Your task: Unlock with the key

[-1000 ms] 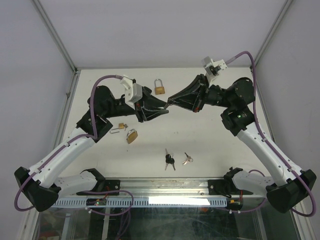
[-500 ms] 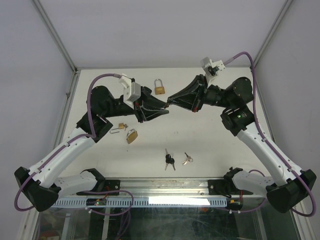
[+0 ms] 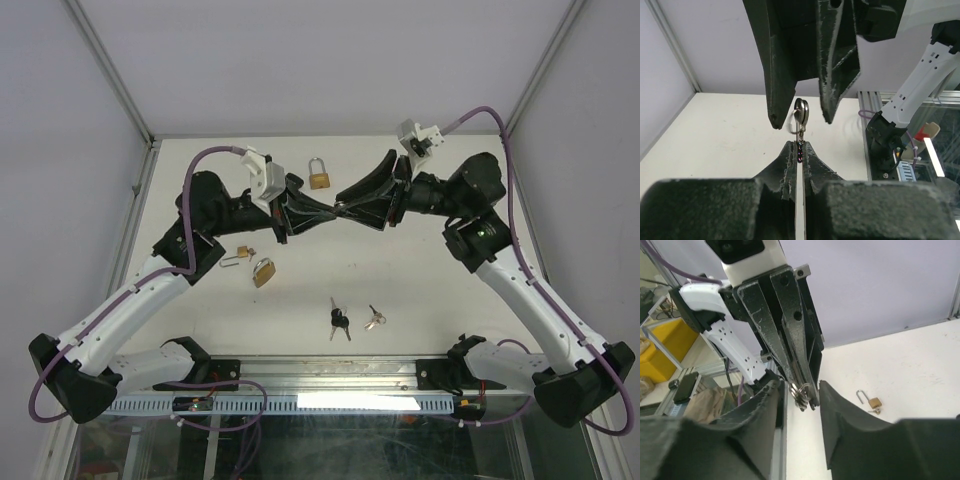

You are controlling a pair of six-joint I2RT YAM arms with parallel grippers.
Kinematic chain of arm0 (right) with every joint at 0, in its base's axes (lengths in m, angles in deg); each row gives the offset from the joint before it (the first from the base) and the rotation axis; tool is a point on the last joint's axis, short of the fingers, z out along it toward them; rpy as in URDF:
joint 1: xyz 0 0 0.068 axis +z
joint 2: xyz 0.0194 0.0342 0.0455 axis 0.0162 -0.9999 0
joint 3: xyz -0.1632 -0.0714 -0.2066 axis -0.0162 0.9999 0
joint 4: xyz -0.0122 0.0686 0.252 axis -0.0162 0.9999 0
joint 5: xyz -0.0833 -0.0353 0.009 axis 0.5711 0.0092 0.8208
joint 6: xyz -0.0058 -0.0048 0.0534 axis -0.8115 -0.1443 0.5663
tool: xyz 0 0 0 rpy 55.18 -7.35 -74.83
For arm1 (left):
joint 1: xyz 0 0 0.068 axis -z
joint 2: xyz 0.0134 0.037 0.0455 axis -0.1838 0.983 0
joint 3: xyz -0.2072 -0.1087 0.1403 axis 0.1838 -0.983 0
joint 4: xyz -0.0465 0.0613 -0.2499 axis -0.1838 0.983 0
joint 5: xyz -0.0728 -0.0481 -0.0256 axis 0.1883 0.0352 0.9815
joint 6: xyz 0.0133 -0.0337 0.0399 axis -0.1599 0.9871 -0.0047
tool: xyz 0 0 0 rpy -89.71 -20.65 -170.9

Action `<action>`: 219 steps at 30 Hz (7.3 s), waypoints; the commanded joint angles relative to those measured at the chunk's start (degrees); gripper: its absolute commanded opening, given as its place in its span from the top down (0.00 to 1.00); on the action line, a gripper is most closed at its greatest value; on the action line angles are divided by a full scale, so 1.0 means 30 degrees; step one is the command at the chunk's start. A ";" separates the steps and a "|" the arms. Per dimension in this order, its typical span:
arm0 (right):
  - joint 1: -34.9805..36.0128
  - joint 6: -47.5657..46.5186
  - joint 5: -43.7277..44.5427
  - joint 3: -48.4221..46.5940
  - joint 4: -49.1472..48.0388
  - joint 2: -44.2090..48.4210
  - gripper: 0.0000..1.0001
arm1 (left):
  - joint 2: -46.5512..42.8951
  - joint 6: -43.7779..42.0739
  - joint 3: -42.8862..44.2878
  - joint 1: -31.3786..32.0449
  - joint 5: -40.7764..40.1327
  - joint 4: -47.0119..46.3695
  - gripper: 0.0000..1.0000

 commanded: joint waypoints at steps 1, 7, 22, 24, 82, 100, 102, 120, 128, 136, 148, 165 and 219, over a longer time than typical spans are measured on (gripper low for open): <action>-0.0142 -0.3704 -0.0350 -0.1743 0.5882 0.0441 0.44 | -0.0764 -0.3164 0.0791 0.0029 -0.1019 0.2071 1.00; -0.0235 -0.7308 -0.0346 -0.5187 1.2379 -0.0666 0.13 | -0.0341 -0.7806 0.2151 0.0053 -0.1498 0.6517 1.00; 0.1177 -0.8381 -0.0034 -0.6527 1.3736 -0.3013 0.30 | 0.0239 -0.7698 0.3086 0.0132 -0.1062 0.7619 1.00; 0.1376 -0.8411 0.0021 -0.6442 1.3742 -0.3097 0.39 | 0.0252 -0.7580 0.3104 0.0129 -0.1072 0.7519 1.00; -0.0484 -0.2688 -0.0037 -0.0718 0.1711 0.0947 1.00 | 0.0955 0.3421 0.2133 -0.1769 0.4715 -0.2548 0.66; -0.0499 -0.4091 0.1441 -0.0588 0.3088 0.1722 1.00 | 0.1318 0.3998 0.2168 -0.1860 0.5329 -0.3360 0.74; -0.0492 -0.4061 0.1376 -0.0555 0.3174 0.1717 1.00 | 0.1325 0.4185 0.2020 -0.1875 0.5262 -0.3780 0.76; -0.0490 -0.3269 0.0693 -0.0517 0.2473 0.1497 1.00 | 0.1643 0.4320 0.1463 -0.1150 0.3419 -0.4736 0.75; -0.0465 -0.3152 0.0459 -0.0453 0.2283 0.1472 1.00 | 0.1399 0.3376 0.0951 -0.1003 0.1741 -0.4673 0.83; -0.0464 -0.3254 0.0461 -0.0514 0.2181 0.1468 1.00 | 0.1451 0.3381 0.0775 -0.0954 0.1873 -0.4568 0.89; -0.0484 -0.2870 -0.0500 -0.0777 0.2108 0.1117 1.00 | 0.1306 0.2218 0.0731 -0.0854 0.0221 -0.3665 0.96; -0.0484 -0.3525 -0.0889 -0.0800 0.3205 0.1211 1.00 | 0.0657 0.0314 0.1044 -0.0533 0.0611 -0.1454 1.00; -0.0885 -0.8235 -0.3735 -0.3177 1.1589 -0.1439 0.32 | -0.0341 -0.2380 0.1280 -0.0520 -0.0290 0.4166 1.00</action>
